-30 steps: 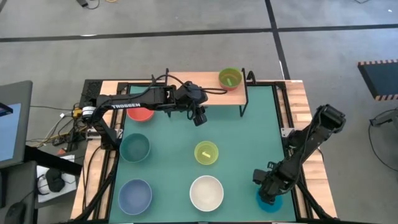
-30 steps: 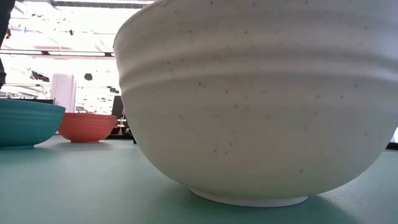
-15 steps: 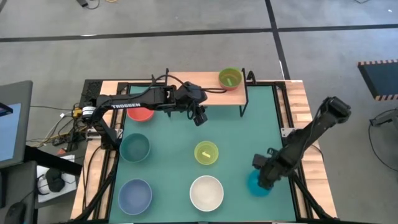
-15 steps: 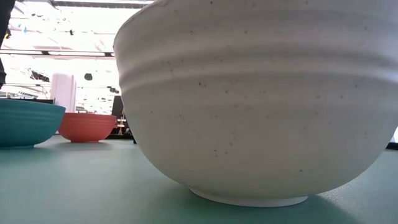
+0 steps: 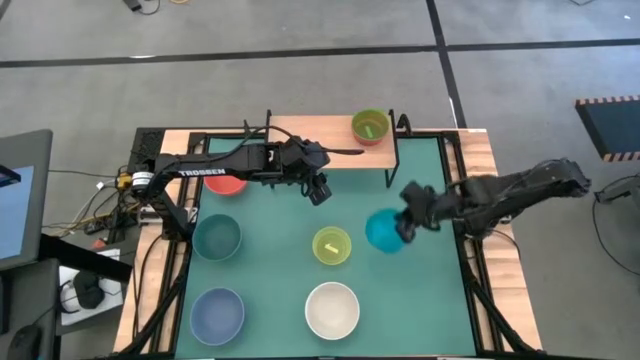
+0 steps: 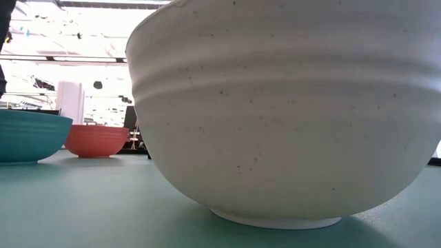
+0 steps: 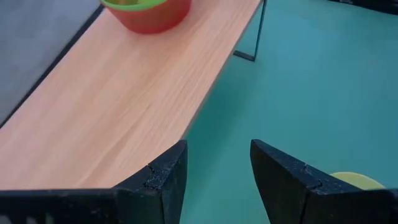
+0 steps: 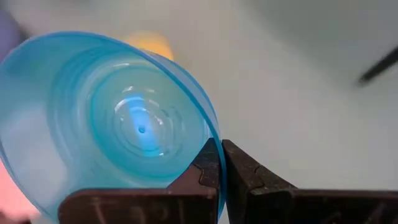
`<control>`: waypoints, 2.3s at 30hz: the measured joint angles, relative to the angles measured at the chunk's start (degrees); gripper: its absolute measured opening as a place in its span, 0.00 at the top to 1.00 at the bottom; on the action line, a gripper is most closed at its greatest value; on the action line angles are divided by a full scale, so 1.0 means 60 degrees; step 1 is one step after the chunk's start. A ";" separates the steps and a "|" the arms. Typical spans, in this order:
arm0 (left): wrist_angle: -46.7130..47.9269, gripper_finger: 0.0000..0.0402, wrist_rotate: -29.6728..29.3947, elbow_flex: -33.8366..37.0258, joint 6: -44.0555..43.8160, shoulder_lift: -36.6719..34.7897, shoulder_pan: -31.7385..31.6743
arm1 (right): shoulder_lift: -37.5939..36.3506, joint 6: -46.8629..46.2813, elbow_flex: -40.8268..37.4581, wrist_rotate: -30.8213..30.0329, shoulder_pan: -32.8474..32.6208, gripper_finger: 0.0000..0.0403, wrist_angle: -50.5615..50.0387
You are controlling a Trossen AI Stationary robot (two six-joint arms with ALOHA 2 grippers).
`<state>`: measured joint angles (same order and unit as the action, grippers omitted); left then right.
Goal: Place and stack bowls onto a shelf
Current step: Stack the small blue bowl on top of the small green bowl on the shelf
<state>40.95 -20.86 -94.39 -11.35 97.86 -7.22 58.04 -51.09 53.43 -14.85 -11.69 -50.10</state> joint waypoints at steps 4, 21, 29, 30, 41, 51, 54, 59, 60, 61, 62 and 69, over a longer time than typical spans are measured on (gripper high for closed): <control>-0.0042 0.60 -0.0153 0.0000 0.0013 0.0000 0.0000 | -0.0162 0.0938 0.0538 -0.0359 0.1507 0.94 0.0427; -0.0107 0.60 -0.0393 0.0000 -0.0134 -0.0002 0.0077 | 0.2636 0.2024 0.2771 -0.0202 0.7069 0.93 0.3115; 0.0557 0.60 -0.0958 0.0000 -0.0331 -0.0004 0.0288 | 0.3847 0.2203 0.4527 -0.0225 0.7804 0.90 0.1263; 0.0546 0.60 -0.0995 0.0000 -0.0331 -0.0004 0.0291 | 0.3974 0.2306 0.4704 -0.0223 0.7932 0.89 0.1061; 0.0525 0.60 -0.0995 0.0000 -0.0324 -0.0004 0.0288 | 0.4896 0.2265 0.5292 0.1285 0.9131 0.86 -0.0624; 0.0525 0.60 -0.0994 0.0000 -0.0331 -0.0004 0.0288 | 0.4778 0.2578 0.5282 0.1570 0.9400 0.72 -0.0541; 0.0525 0.60 -0.0991 0.0000 -0.0437 -0.0004 0.0288 | 0.4676 0.2993 0.5285 0.1573 0.9379 0.66 -0.0340; 0.0527 0.60 -0.0988 0.0000 -0.0568 -0.0004 0.0288 | 0.4720 0.3136 0.5285 0.1493 0.9298 0.62 -0.0436; 0.0525 0.60 -0.0988 0.0000 -0.0571 -0.0004 0.0290 | 0.4778 0.3168 0.5285 0.1490 0.9295 0.63 -0.0516; 0.0527 0.60 -0.0988 0.0000 -0.0574 -0.0004 0.0294 | 0.4855 0.3240 0.5285 0.1475 0.9298 0.63 -0.0615; 0.0528 0.60 -0.0986 0.0000 -0.0581 -0.0004 0.0299 | 0.4927 0.3262 0.5283 0.1418 0.9285 0.64 -0.0728; 0.0576 0.60 -0.0984 0.0000 -0.0696 -0.0004 0.0412 | 0.5002 0.3238 0.5282 0.1258 0.9087 0.69 -0.0950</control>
<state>44.40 -26.76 -94.39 -15.53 97.84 -4.75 88.06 -31.66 85.12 -7.30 42.83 -55.80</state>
